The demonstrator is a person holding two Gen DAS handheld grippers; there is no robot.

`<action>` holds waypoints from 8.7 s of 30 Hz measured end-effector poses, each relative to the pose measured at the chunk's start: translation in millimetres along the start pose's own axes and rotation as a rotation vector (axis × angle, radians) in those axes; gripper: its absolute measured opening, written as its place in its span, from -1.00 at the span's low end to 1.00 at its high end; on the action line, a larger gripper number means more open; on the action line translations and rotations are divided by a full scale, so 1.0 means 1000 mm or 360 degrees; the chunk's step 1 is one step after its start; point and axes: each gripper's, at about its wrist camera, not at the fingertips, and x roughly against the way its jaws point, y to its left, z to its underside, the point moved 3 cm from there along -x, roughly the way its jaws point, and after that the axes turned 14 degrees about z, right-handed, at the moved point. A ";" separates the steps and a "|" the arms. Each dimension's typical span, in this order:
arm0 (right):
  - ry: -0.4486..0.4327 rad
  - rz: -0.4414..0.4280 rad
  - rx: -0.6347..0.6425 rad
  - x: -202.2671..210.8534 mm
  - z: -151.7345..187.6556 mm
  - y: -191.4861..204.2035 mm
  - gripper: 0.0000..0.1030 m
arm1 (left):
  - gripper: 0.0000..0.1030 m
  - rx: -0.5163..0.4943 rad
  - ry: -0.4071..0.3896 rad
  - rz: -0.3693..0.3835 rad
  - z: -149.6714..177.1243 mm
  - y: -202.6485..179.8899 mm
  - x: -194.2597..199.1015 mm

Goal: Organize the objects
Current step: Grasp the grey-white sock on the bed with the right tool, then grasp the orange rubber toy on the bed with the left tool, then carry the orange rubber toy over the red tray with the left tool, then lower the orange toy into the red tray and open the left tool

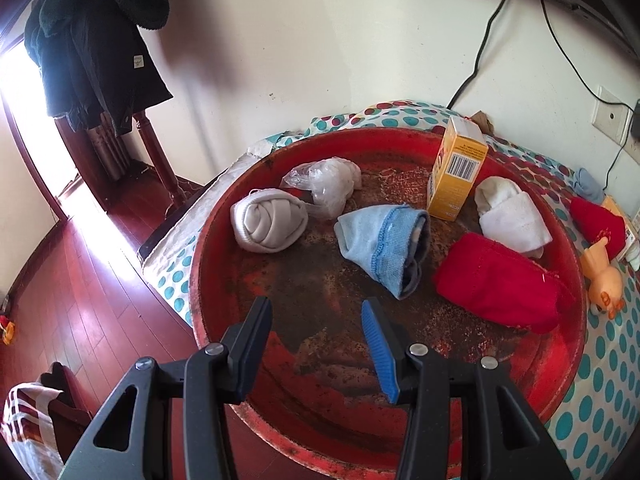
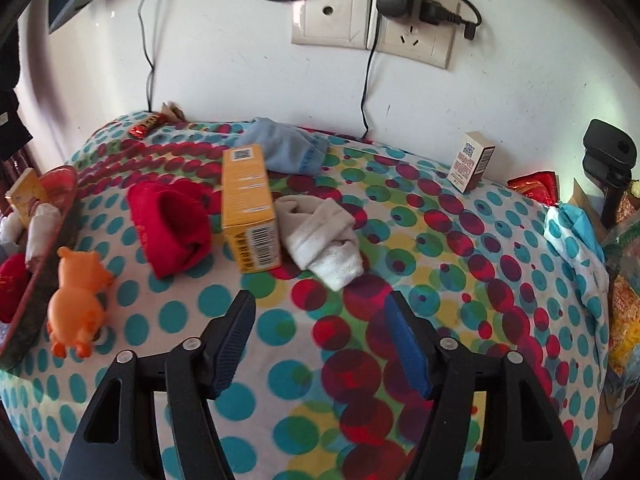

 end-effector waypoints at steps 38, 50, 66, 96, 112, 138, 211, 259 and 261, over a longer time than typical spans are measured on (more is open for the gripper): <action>0.0051 -0.0083 -0.0024 0.003 0.050 -0.044 -0.30 | -0.07 -0.0131 -0.0045 -0.0085 0.013 -0.024 -0.007; 0.0051 -0.0051 -0.0010 0.005 0.056 -0.053 -0.29 | -0.06 -0.0273 -0.0009 0.0086 -0.007 -0.103 0.041; 0.0053 -0.0057 -0.0020 0.006 0.057 -0.052 -0.28 | 0.13 -0.0403 0.0209 0.0456 -0.011 -0.257 0.006; 0.0053 -0.0091 -0.0025 0.005 0.058 -0.052 -0.19 | 0.12 -0.0265 0.0379 0.0386 -0.009 -0.278 -0.081; 0.0053 -0.0085 -0.0019 0.005 0.058 -0.052 -0.19 | 0.11 -0.0463 0.0327 0.0406 0.013 -0.301 -0.059; 0.0054 -0.0083 -0.0021 0.005 0.058 -0.052 -0.19 | 0.11 -0.0642 0.0254 0.0396 0.039 -0.291 -0.014; 0.0055 -0.0073 -0.0023 0.007 0.058 -0.049 -0.19 | 0.11 -0.0079 0.0096 0.0095 -0.019 -0.034 0.018; 0.0054 -0.0059 -0.0016 0.005 0.058 -0.053 -0.17 | 0.15 0.0003 0.0137 -0.0025 -0.025 0.023 -0.032; 0.0051 -0.0053 -0.0011 0.005 0.058 -0.053 -0.17 | 0.19 -0.0011 0.0095 -0.0049 -0.024 0.018 -0.022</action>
